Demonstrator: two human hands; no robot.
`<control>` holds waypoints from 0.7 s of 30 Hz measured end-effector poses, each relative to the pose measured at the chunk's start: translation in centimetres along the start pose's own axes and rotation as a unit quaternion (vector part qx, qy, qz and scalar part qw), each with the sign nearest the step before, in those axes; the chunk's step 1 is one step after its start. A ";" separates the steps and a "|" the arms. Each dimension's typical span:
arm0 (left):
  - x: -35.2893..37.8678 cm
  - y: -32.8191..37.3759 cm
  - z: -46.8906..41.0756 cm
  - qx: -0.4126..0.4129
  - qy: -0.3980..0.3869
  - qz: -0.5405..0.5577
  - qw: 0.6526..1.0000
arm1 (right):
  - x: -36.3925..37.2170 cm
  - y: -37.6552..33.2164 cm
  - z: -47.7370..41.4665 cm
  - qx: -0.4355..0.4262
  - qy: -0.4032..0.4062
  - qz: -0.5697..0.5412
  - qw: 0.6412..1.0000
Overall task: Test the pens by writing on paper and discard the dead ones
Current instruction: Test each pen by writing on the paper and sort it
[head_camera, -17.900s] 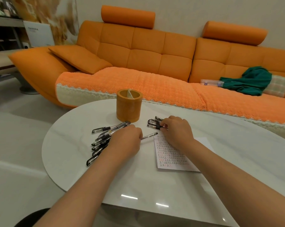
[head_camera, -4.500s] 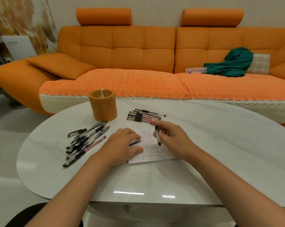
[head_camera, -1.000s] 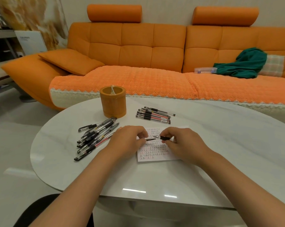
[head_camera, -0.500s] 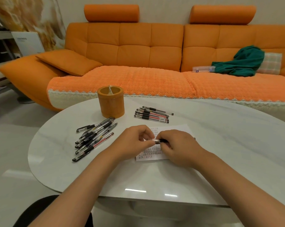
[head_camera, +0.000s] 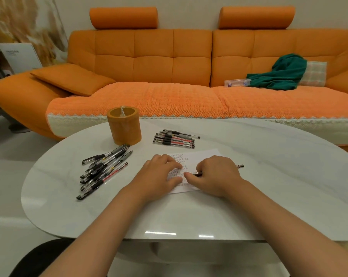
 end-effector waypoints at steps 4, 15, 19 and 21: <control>0.0 0.0 -0.2 -0.012 -0.016 -0.013 1.000 | -0.1 1.0 0.5 0.000 0.011 -0.017 1.000; -0.1 11.3 -4.4 0.070 0.005 0.043 0.997 | -1.8 10.6 7.2 0.037 0.034 -0.165 0.985; 1.6 18.6 -7.5 0.123 -0.007 0.065 0.990 | -3.4 16.4 11.8 0.079 0.105 -0.194 0.972; 2.8 21.9 -8.9 0.143 -0.027 0.070 0.987 | -4.2 19.2 14.5 0.109 0.137 -0.192 0.966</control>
Point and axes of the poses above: each hand's wrist, its own z-axis away from the middle knuckle, its own x-axis out of the palm, y = z × x, the point moved 6 cm from there along -z, towards the middle knuckle, and after that the axes turned 14 degrees about -y, right-handed, at the moved point
